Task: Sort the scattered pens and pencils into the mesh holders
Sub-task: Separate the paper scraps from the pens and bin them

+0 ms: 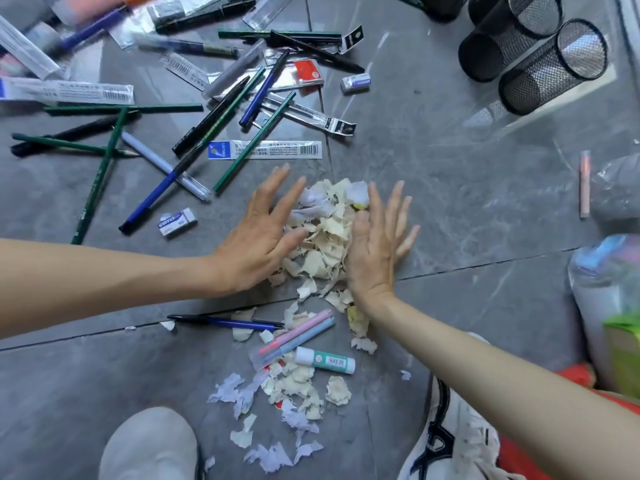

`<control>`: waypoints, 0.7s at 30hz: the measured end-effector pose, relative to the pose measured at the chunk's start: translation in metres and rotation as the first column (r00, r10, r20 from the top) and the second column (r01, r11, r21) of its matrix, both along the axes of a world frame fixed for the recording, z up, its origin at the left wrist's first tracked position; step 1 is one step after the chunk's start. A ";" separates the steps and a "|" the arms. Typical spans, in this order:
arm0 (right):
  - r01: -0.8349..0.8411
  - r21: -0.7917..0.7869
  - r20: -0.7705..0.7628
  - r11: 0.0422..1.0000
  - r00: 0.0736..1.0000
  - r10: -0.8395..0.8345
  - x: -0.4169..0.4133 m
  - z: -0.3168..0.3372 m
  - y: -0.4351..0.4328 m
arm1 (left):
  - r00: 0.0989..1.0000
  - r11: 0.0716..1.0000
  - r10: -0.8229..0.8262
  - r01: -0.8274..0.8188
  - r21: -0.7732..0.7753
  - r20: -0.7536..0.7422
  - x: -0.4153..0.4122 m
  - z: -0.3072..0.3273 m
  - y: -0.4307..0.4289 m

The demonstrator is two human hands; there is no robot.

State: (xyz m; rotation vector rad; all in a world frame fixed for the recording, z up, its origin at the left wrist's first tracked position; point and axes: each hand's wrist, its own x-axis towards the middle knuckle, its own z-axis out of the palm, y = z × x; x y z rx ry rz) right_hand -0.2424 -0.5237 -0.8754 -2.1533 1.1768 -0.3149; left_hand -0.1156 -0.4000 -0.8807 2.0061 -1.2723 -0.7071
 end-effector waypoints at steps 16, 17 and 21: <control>-0.177 0.074 0.147 0.981 0.975 0.165 -0.016 0.003 0.004 | 0.993 1.000 -0.021 0.023 0.018 -0.119 -0.002 -0.001 -0.006; -0.127 0.099 0.125 0.987 0.986 0.114 -0.015 0.001 0.002 | 0.989 0.999 0.020 -0.015 0.036 -0.144 -0.002 -0.002 -0.003; -0.021 0.224 0.142 0.974 0.990 -0.011 0.007 -0.004 0.021 | 0.938 0.986 0.166 -0.147 0.083 -0.306 -0.020 0.008 -0.017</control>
